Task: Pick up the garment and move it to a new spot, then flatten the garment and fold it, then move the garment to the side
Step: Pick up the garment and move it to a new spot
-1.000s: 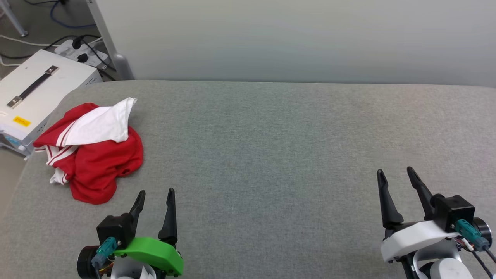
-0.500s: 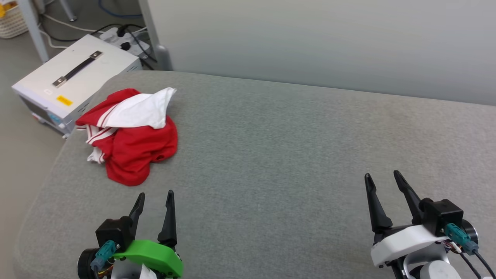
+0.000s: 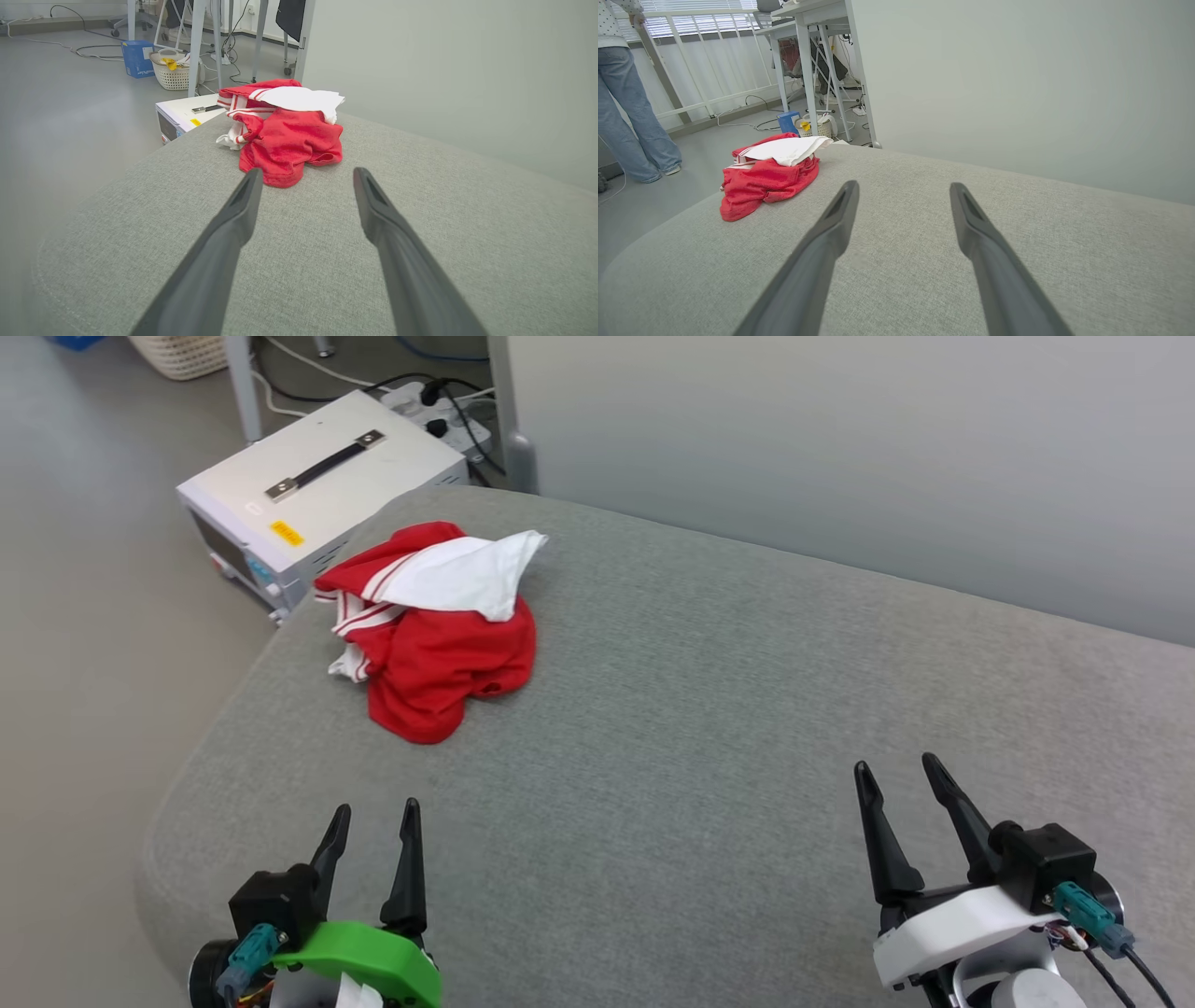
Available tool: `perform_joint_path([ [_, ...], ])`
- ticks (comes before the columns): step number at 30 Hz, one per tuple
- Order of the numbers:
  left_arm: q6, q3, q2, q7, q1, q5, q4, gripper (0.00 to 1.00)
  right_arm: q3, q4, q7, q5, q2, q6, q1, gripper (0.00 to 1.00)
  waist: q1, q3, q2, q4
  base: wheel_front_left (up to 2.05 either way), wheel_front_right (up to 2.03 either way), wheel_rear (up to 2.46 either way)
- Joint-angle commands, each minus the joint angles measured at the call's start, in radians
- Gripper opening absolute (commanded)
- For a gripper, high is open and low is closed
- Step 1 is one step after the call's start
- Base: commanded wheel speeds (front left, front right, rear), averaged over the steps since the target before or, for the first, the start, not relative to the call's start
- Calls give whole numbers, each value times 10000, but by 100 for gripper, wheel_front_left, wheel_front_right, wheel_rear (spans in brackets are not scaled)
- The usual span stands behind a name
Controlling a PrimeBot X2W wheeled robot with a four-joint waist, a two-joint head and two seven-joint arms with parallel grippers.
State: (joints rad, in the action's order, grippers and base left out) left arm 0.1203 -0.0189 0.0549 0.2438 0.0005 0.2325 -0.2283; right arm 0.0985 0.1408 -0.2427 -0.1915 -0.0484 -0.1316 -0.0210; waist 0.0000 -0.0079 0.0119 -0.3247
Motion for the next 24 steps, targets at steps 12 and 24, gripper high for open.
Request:
perform_joint_path([
  [12, 103, -52, -47, 180, 140, 154, -11, 100, 113, 45, -191, -162, -18, 9, -9, 100, 0, 108, -119, -962, 0, 0, 0],
  [24, 103, -32, -44, 180, 93, 74, 182, 100, 137, 18, -191, -39, -18, 9, -173, 100, 0, 448, -119, -715, 0, 0, 0],
])
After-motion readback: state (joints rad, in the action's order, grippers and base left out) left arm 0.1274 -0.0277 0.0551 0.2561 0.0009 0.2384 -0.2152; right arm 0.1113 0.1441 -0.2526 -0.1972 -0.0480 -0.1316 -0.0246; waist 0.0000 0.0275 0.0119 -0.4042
